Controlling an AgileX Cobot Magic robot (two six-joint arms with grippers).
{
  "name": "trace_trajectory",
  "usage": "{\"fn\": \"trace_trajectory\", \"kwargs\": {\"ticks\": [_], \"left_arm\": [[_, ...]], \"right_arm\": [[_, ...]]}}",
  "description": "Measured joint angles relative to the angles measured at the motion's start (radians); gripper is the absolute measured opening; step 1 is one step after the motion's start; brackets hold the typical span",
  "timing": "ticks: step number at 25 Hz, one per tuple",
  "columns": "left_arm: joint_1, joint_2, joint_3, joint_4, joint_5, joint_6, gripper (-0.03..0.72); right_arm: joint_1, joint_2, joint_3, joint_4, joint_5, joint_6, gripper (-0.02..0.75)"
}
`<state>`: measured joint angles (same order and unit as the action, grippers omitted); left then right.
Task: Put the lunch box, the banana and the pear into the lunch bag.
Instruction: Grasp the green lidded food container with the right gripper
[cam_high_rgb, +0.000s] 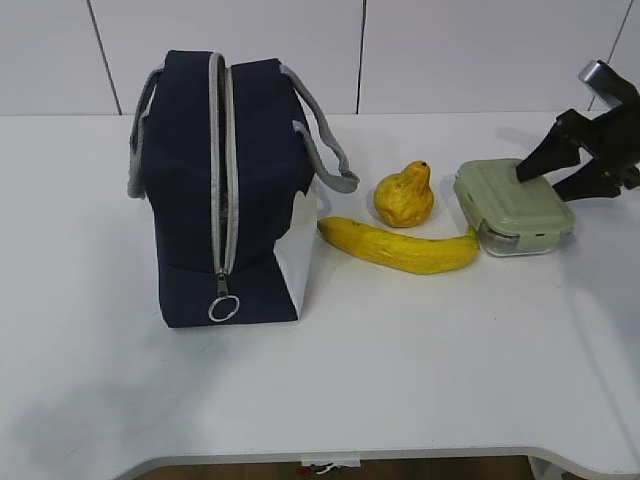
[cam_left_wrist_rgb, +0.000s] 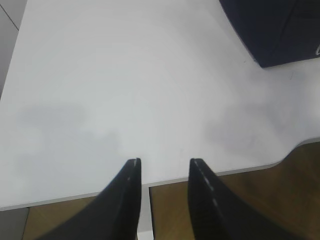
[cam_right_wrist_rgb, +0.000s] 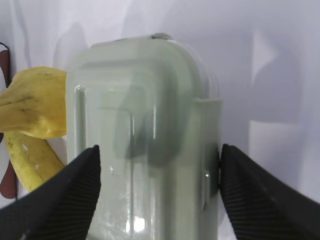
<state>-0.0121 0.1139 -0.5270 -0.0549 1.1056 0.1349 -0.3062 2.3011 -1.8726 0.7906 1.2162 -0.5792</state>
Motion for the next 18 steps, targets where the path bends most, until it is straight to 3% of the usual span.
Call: {"fn": "trace_trajectory", "kwargs": {"ticks": [11,18], "left_arm": [[0.000,0.000,0.000,0.000,0.000,0.000,0.244],[0.000,0.000,0.000,0.000,0.000,0.000,0.244]], "right_arm": [[0.050,0.000,0.000,-0.002,-0.007,0.034,0.582],[0.050,0.000,0.000,-0.074,-0.007,0.026,0.582]]}}
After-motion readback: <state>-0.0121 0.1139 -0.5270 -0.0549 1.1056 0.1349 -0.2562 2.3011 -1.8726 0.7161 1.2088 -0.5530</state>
